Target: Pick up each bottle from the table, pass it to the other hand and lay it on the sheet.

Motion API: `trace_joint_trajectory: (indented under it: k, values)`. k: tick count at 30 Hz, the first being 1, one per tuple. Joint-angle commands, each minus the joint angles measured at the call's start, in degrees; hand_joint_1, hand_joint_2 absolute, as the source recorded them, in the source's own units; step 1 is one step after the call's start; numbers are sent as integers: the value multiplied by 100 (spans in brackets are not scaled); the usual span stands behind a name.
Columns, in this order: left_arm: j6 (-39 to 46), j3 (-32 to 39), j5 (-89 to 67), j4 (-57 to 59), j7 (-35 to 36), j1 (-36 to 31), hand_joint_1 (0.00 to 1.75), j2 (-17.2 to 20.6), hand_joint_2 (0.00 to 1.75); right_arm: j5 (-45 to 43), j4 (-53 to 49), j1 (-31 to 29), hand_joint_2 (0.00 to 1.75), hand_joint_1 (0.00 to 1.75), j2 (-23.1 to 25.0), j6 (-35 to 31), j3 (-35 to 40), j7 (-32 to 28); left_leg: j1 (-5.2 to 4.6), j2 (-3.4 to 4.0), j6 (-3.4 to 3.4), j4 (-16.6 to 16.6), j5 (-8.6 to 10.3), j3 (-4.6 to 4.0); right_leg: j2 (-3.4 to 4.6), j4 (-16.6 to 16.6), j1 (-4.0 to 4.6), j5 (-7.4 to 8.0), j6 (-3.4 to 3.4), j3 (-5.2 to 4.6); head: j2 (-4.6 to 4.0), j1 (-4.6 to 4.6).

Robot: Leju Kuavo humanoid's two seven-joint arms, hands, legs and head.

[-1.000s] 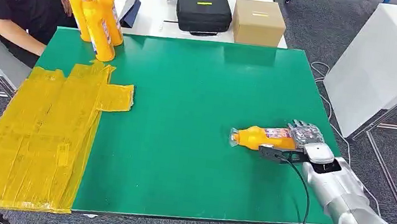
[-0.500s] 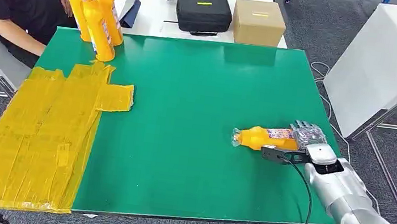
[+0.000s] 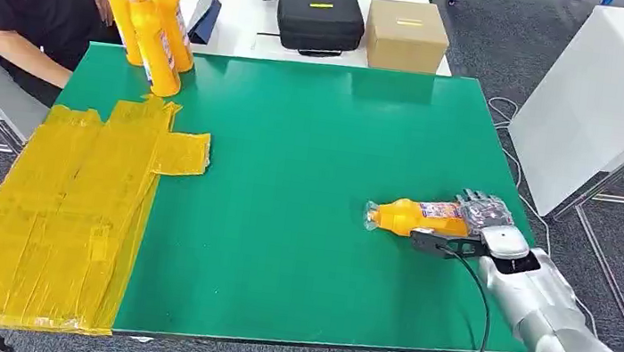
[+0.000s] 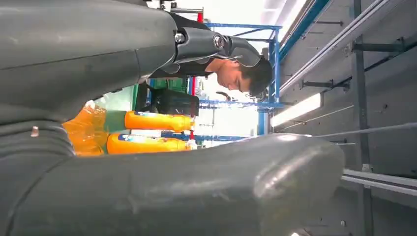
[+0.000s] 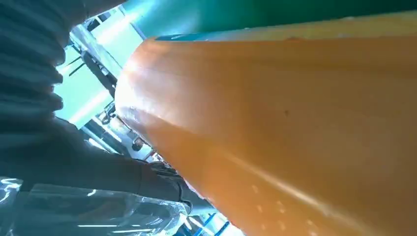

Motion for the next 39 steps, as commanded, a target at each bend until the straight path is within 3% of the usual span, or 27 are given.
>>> trace_joint_trajectory:
  k: [1,14,25,28,32,33,38,39]
  values:
    - [-3,74,2,247,19,-156,0,6,0,-73,377,125,175,175,15,118,155,-37,4,-5,-11,-6,-2,12,-8,-11,3,-2,-2,16,0,2]
    - [-10,141,21,97,19,-31,0,-22,0,-153,607,-102,175,175,351,103,249,-111,7,16,-16,-6,-6,18,12,-13,7,1,-3,19,0,2]
    - [30,134,47,34,19,41,0,-25,0,-398,438,44,175,175,476,-32,145,-179,9,23,-14,-8,-4,24,10,-14,9,2,-4,25,0,2]
    - [22,158,66,-65,19,170,0,-39,0,-757,-100,96,175,175,617,-306,-67,-286,10,38,-20,-9,-8,30,24,-16,11,2,-5,27,0,2]
    - [-91,130,151,-179,19,334,0,-164,0,-1722,-1987,448,175,175,788,-442,-478,-410,5,56,-15,-3,-10,20,46,-2,16,3,-6,13,0,4]
    - [-76,112,137,-184,19,336,0,-173,0,-1728,-2149,466,175,175,780,-340,-452,-305,5,73,-21,-3,-14,23,67,1,16,3,-8,8,0,0]
    - [-54,95,138,-162,19,310,0,-161,0,-1757,-2248,548,175,175,707,-285,-446,-241,10,22,-20,2,-9,9,17,1,18,-7,-5,2,0,0]
    - [-57,43,191,-122,19,318,0,-144,0,-1968,-2396,654,175,175,829,-618,-611,-502,11,5,-18,0,-8,8,-2,-3,18,-8,-4,5,0,0]
